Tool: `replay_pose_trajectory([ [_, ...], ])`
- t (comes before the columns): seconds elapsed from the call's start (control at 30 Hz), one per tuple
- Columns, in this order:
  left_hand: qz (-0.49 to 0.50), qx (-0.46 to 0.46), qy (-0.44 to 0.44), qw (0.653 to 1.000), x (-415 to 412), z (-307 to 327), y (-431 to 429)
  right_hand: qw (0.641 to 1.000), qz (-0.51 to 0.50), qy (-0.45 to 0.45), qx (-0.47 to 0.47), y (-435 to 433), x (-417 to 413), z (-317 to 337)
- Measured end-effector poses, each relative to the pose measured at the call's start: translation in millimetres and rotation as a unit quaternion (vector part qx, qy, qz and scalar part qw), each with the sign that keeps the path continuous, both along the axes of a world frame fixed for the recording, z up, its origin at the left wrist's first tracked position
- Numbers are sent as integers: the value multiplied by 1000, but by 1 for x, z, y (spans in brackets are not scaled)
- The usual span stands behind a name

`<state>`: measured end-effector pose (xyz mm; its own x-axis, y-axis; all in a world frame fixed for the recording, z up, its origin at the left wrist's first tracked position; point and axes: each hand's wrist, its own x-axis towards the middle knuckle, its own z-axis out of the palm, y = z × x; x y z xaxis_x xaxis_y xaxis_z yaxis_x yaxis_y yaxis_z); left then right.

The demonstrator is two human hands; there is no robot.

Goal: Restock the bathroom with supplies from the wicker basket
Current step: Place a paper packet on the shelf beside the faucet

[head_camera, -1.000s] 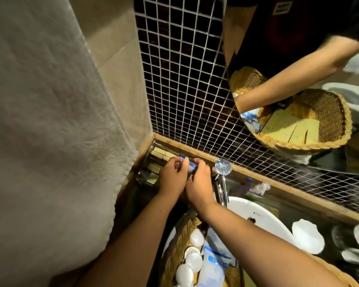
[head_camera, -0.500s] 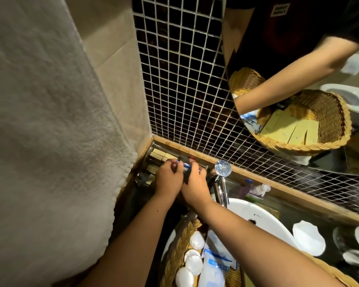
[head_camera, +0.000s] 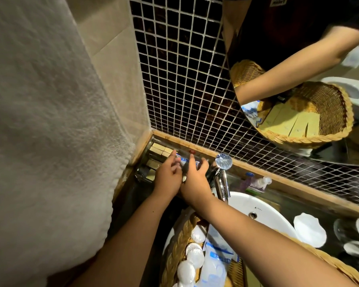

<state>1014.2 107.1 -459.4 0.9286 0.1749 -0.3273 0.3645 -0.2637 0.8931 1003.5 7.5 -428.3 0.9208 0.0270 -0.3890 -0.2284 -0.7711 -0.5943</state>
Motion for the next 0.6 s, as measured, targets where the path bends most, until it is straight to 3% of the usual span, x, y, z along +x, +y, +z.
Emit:
replay_pose_trajectory([
  [0.13,-94,144,-77,982,-3,1,4,998,30,-23,-43,-2,-7,3],
  [0.23,-187,309,-110,926,0,-2,7,995,62,-46,-70,-2,-8,0],
  [0.33,-279,398,-79,871,5,-8,11,988,109,-39,-106,-1,-5,-4],
  [0.47,-326,457,-24,827,9,-13,7,992,79,-10,-95,0,-3,-5],
  [0.6,-331,464,3,822,11,-14,2,974,163,-2,-159,-2,2,-12],
])
